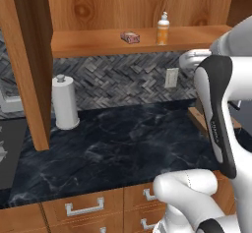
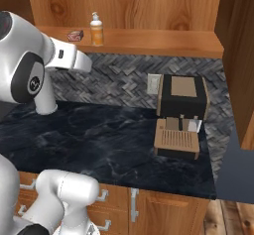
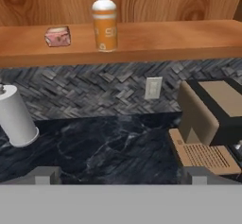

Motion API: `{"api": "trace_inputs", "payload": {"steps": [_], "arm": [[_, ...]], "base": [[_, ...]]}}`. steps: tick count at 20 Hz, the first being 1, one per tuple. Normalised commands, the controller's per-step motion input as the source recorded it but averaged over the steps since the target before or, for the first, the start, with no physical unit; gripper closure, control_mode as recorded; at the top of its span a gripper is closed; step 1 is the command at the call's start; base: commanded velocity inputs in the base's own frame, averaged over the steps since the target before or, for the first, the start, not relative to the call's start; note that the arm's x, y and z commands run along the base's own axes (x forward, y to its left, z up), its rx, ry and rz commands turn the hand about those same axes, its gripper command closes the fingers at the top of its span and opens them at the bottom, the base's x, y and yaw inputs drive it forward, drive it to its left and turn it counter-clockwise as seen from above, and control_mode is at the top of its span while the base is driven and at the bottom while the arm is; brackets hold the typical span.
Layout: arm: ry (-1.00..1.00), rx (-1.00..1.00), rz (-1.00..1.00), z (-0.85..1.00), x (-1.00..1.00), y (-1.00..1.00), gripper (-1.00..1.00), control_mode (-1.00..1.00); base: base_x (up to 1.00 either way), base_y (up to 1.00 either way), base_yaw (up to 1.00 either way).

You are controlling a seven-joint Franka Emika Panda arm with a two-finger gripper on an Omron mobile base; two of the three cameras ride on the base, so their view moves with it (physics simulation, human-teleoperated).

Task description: Pick up the soap dispenser and bar soap from the sink, and place them back in the cabinet, and close the cabinet doors.

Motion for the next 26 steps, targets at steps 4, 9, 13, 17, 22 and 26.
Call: {"api": "trace_inputs", "payload": {"steps": [4,9,13,17,22,26], "arm": [[0.0,0.0,0.0,0.0,-0.12,-0.03,-1.0,-1.0],[0.0,0.0,0.0,0.0,-0.29,-0.29,-1.0,-1.0],[0.0,0.0,0.0,0.0,-0.38,-0.51,-1.0,-1.0],[0.0,0.0,0.0,0.0,-0.34,-0.47,-1.0,-1.0],[0.0,0.0,0.0,-0.01,-0.33,-0.36,-1.0,-1.0],[0.0,0.0,0.0,0.0,-0.31,-0.29,-1.0,-1.0]], "base": [[0.0,0.0,0.0],[0.0,0.0,0.0],[0.0,0.0,0.0],[0.0,0.0,0.0],[0.0,0.0,0.0],[0.0,0.0,0.0]]}}
